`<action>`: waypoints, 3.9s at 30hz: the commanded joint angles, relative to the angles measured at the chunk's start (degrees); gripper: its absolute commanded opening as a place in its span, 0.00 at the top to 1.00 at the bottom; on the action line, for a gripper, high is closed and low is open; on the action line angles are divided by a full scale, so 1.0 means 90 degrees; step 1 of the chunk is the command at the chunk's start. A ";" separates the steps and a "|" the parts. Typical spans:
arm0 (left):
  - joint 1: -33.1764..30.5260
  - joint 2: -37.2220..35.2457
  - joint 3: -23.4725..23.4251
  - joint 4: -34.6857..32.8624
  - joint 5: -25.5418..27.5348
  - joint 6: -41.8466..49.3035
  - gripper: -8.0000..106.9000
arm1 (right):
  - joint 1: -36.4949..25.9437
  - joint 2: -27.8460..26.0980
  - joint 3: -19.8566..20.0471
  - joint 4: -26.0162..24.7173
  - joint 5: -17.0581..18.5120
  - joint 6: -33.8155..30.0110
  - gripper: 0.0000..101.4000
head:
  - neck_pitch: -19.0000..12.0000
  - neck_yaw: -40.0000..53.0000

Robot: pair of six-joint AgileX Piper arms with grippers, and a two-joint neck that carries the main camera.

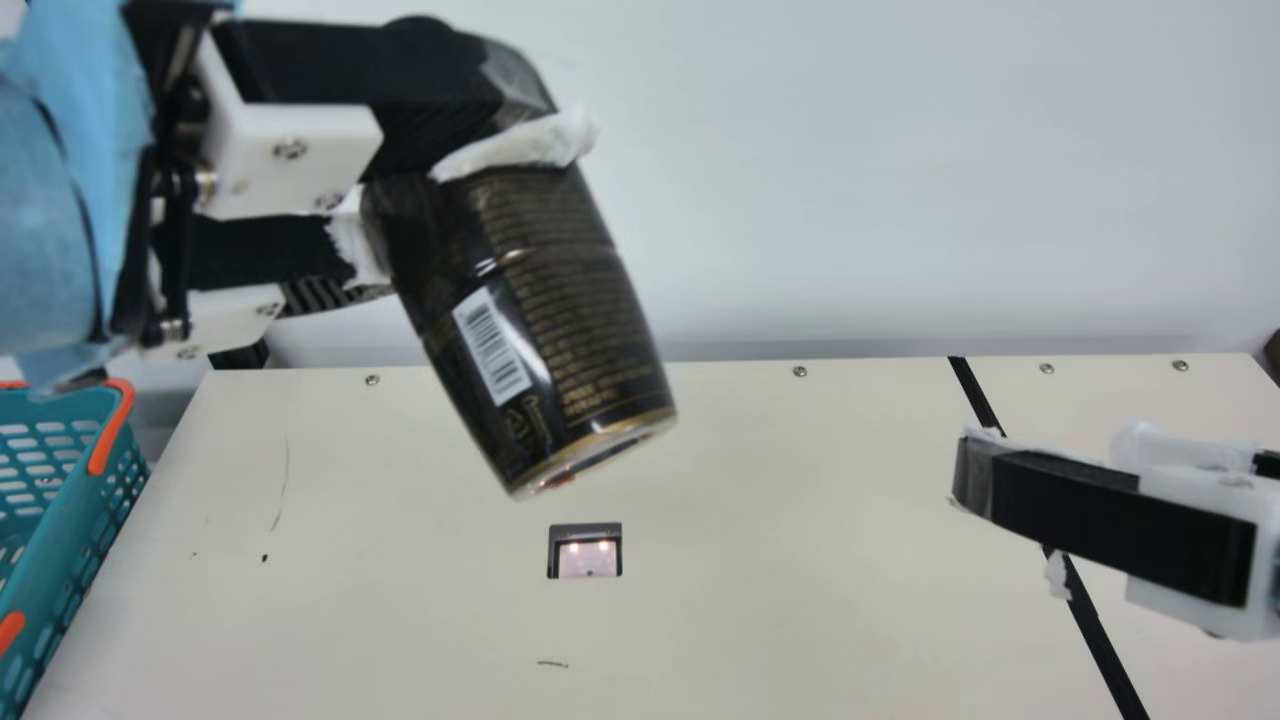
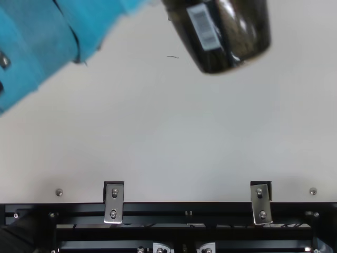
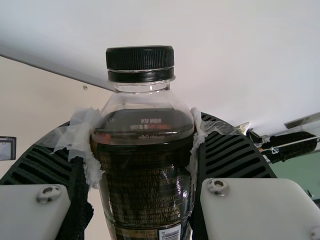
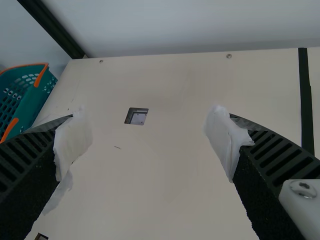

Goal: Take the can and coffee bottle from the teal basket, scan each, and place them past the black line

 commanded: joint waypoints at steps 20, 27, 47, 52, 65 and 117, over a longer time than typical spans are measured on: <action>0.3079 0.1067 0.3415 -0.7007 0.1640 0.5882 0.84 | 0.0000 0.0000 0.0000 0.0000 0.0000 0.0000 0.00 | -0.0171 -0.0006; 0.3317 0.1577 0.3696 -0.7104 0.1813 0.5913 0.84 | 0.0000 0.0000 0.0000 0.0000 0.0000 0.0000 0.00 | -0.0171 -0.0006; 0.3315 0.1650 0.3707 -0.7172 0.1805 0.5913 0.84 | 0.1932 0.0621 0.0784 0.0897 -0.1254 0.0748 0.00 | -0.0171 -0.0006; 0.3315 0.1650 0.3707 -0.7172 0.1805 0.5913 0.84 | 0.2457 0.0788 0.1240 0.1646 -0.2012 0.1020 0.00 | -0.0171 -0.0006; 0.3315 0.1650 0.3707 -0.7172 0.1805 0.5913 0.84 | 0.2732 0.0696 0.1765 0.2329 -0.2913 0.1250 0.00 | -0.0171 -0.0006; 0.3315 0.1650 0.3707 -0.7172 0.1805 0.5913 0.84 | 0.4133 0.3247 0.2378 0.6290 -0.1416 0.0082 0.00 | -0.0171 -0.0006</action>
